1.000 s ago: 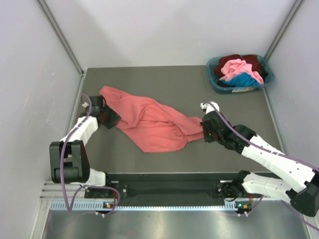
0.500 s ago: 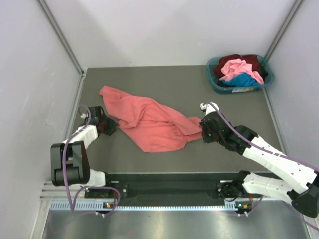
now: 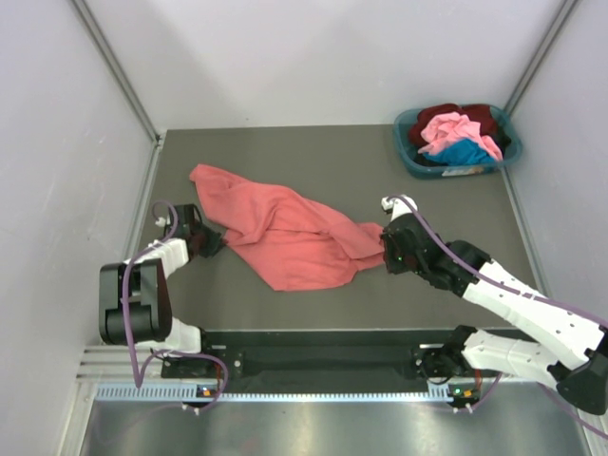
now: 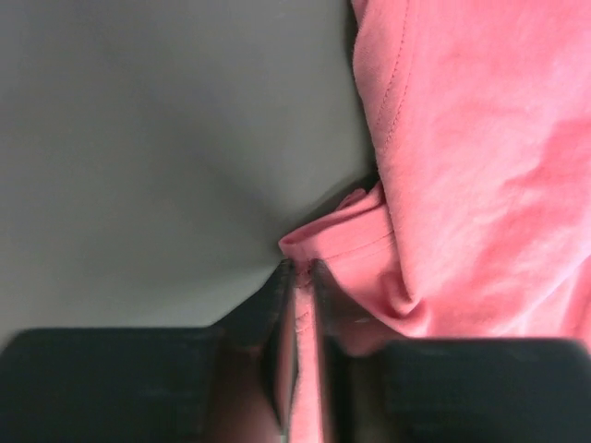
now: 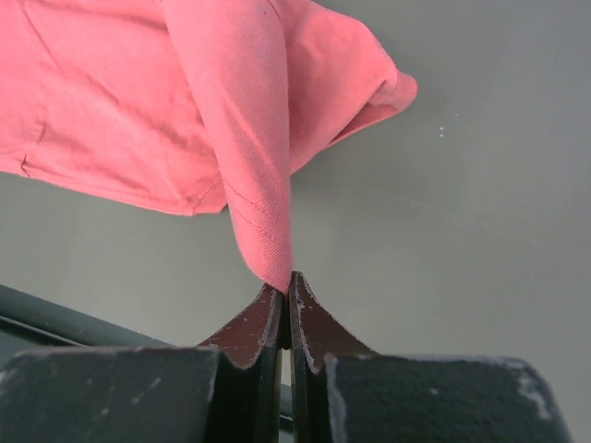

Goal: Fold and stack the t-shirts
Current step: Flatten the tshirt out

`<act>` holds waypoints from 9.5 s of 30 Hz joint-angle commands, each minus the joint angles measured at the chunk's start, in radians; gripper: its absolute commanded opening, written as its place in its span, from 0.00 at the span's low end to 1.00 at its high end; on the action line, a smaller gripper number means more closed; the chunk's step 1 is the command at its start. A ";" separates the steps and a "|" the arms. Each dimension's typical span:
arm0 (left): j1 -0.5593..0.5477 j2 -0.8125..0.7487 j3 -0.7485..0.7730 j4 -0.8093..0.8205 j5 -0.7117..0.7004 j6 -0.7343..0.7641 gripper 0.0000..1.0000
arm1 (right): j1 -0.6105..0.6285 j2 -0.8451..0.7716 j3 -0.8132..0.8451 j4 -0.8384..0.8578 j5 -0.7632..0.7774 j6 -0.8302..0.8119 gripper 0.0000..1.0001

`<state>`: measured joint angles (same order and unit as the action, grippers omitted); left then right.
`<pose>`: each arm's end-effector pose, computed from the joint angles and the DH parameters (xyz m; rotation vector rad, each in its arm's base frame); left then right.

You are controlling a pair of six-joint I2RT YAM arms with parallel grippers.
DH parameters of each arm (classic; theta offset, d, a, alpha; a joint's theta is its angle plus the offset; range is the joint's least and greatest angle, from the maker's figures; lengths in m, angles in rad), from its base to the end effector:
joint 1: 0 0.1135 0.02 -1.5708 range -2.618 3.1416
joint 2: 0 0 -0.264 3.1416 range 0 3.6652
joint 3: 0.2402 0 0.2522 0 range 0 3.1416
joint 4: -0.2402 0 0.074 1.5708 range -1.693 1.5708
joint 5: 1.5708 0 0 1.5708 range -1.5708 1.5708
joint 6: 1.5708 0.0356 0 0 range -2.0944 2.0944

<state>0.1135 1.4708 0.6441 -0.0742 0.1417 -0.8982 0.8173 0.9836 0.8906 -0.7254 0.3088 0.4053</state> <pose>0.2704 0.0258 0.1510 -1.1709 2.2427 -0.5025 0.1426 0.1362 0.2915 -0.3389 2.3273 0.2330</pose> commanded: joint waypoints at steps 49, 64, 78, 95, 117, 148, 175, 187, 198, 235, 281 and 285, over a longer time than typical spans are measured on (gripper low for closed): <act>0.017 0.036 1.715 -0.504 -0.094 0.080 0.00 | -0.268 0.265 1.272 0.396 0.110 -0.565 0.00; 0.017 -0.374 1.568 -0.620 -0.070 0.081 0.00 | -0.267 -0.253 1.070 0.213 -0.122 -0.327 0.00; 0.017 -0.170 1.507 -0.696 -0.048 0.172 0.00 | -0.268 0.080 1.087 0.090 0.033 -0.497 0.00; 0.025 0.237 1.642 -0.404 -0.117 0.165 0.00 | -0.400 0.649 1.520 0.375 -0.089 -0.527 0.00; 0.023 -0.288 1.473 -0.529 -0.160 0.213 0.00 | -0.402 0.015 1.260 0.110 -0.086 -0.476 0.00; 0.089 0.404 1.770 -0.149 0.001 0.016 0.00 | -0.619 0.771 1.593 0.601 -0.341 -0.287 0.00; 0.120 -0.337 0.571 -0.324 -0.261 0.304 0.00 | -0.532 -0.049 0.249 0.193 -0.574 -0.307 0.00; 0.120 -0.575 0.258 -0.499 -0.261 0.199 0.00 | -0.532 -0.164 0.133 -0.204 -0.497 -0.166 0.00; 0.120 -0.658 0.175 -0.601 -0.437 0.128 0.00 | -0.524 -0.154 0.063 -0.255 -0.447 -0.099 0.00; 0.063 -0.702 0.330 -0.917 -0.837 0.016 0.00 | -0.437 -0.186 0.328 -0.536 -0.134 -0.003 0.00; 0.063 -0.650 0.244 -0.685 -0.682 0.205 0.00 | -0.156 0.221 0.659 -0.720 0.581 -0.015 0.00; 0.061 -0.632 0.311 -0.684 -0.709 0.263 0.00 | -0.142 0.170 0.665 -0.638 0.448 -0.118 0.00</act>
<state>0.1692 0.8330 0.8829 -0.7570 -0.4721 -0.7120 0.6678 1.2198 1.5360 -1.2148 0.7704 0.3305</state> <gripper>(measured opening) 0.015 0.012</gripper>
